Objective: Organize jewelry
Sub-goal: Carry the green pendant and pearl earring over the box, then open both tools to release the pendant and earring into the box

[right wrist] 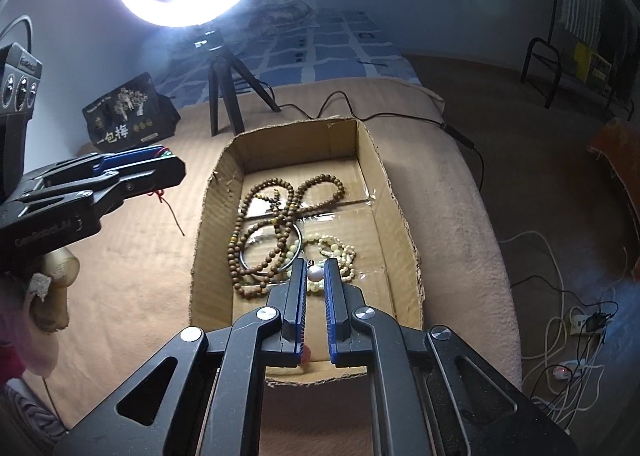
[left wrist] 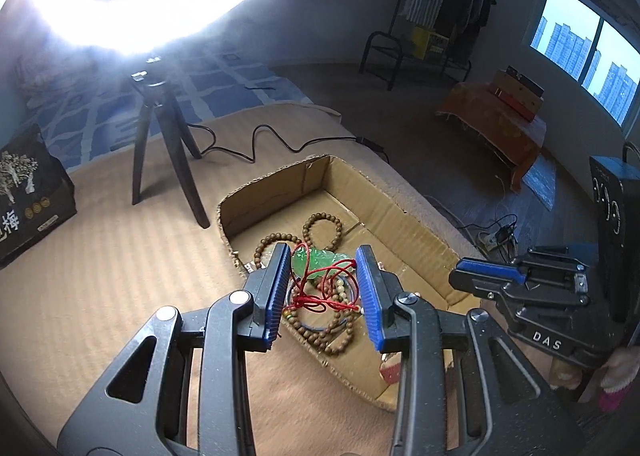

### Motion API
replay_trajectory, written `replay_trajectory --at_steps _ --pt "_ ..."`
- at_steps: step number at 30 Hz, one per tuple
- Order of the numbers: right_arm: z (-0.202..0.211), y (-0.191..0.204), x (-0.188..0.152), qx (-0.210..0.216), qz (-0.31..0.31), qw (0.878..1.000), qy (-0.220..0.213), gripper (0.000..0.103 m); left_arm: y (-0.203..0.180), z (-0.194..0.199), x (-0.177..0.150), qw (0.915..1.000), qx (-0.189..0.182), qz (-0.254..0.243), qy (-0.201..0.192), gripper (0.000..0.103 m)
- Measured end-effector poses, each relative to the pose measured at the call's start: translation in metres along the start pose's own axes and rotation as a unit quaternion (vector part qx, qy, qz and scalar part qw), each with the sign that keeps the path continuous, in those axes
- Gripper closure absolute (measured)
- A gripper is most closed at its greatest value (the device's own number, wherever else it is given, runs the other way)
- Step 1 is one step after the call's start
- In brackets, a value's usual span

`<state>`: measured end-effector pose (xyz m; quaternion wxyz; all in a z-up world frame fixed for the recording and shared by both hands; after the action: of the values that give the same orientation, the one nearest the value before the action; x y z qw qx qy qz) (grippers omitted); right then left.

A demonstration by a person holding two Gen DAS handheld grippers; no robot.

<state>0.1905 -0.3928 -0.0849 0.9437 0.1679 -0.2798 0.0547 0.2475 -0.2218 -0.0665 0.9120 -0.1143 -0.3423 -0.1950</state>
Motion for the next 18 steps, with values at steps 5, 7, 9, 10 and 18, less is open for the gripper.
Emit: replay_trajectory --at_steps 5,7,9,10,18 --pt "-0.005 -0.006 0.001 0.001 -0.01 1.0 0.001 0.096 -0.006 -0.015 0.004 0.9999 0.009 -0.001 0.007 0.069" --pt "-0.007 -0.009 0.0 0.003 -0.013 1.0 0.003 0.096 -0.007 -0.019 0.006 0.9999 0.01 0.001 0.008 0.069" --pt "-0.009 -0.011 0.0 0.004 -0.014 1.0 0.004 0.096 -0.007 -0.022 0.007 0.9999 0.01 0.004 0.01 0.069" --pt "-0.01 -0.011 0.0 0.005 -0.014 1.0 0.005 0.096 -0.008 -0.023 0.007 0.9999 0.009 0.004 0.011 0.069" --pt "-0.011 -0.01 0.001 0.008 -0.014 1.0 0.003 0.096 -0.011 -0.026 0.01 0.9998 0.013 0.006 0.011 0.069"
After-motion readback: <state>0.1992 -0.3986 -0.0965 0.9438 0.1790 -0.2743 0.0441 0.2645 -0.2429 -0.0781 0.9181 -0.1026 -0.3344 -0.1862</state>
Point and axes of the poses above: each gripper's, at about its wrist camera, not at the fingertips, and z roughly against the way its jaws point, y to its left, x to its top, the point moved 1 cm from there along -z, roughly the way its jaws point, and after that the axes turned 9 degrees about x, right-handed, at the moved point
